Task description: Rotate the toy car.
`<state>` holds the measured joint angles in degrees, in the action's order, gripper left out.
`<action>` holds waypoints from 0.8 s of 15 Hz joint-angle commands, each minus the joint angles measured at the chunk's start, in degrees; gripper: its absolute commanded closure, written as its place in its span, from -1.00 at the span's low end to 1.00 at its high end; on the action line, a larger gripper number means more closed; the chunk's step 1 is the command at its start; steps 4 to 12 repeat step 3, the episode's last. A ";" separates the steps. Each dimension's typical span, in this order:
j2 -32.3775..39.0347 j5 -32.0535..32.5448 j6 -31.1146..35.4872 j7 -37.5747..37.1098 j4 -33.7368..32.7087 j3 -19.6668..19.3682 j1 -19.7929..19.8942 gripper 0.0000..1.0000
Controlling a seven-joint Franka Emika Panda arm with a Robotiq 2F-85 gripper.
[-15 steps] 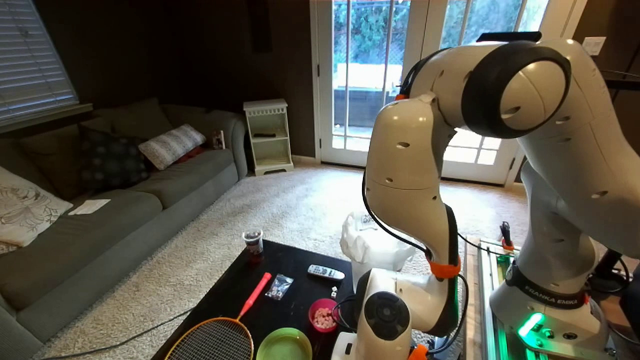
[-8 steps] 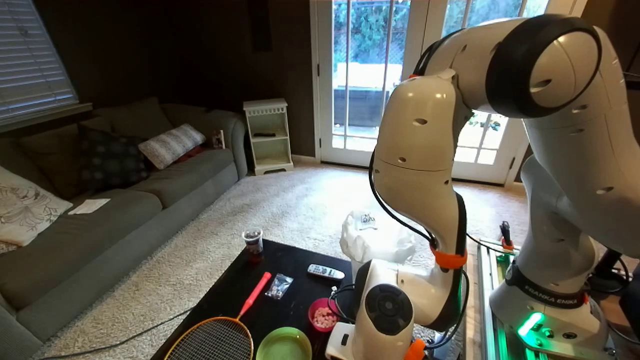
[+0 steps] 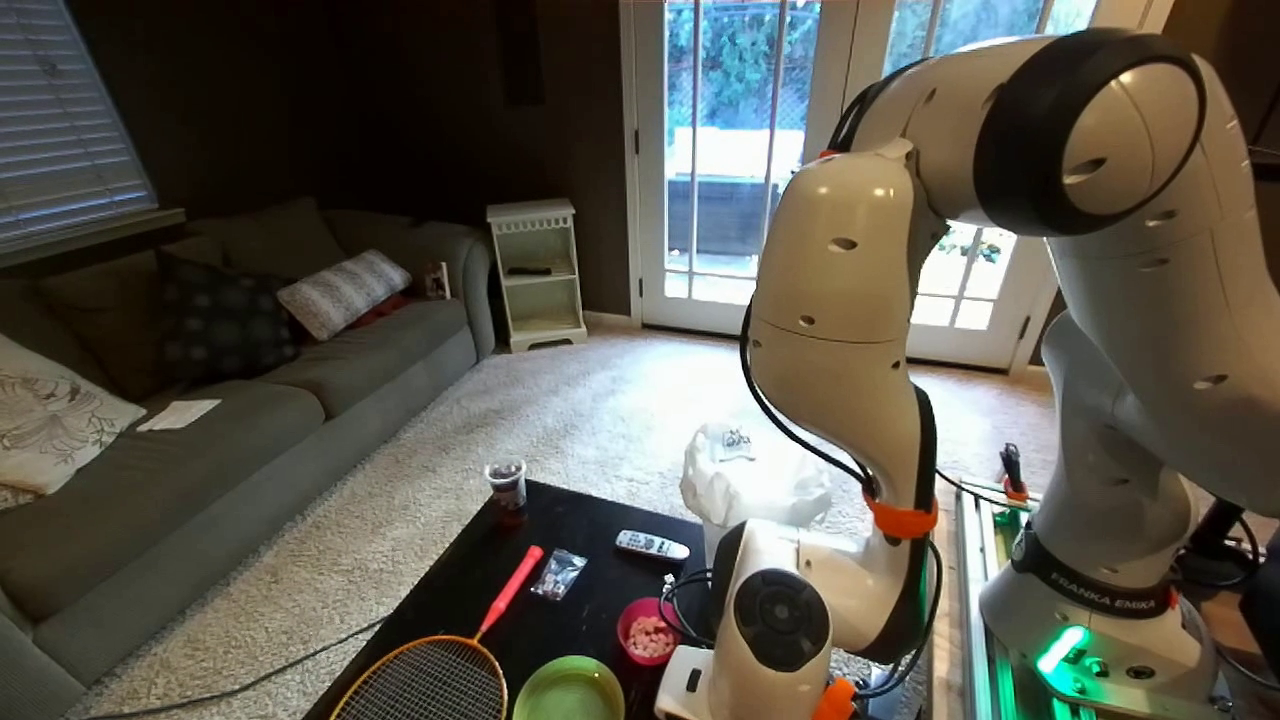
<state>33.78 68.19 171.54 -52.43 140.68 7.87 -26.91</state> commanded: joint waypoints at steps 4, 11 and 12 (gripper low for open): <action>0.00 0.00 0.00 0.00 0.00 0.00 0.00 -1.00; 0.00 0.00 0.00 0.00 0.00 0.00 0.00 -1.00; 0.00 0.00 0.00 0.00 0.00 0.00 0.00 -1.00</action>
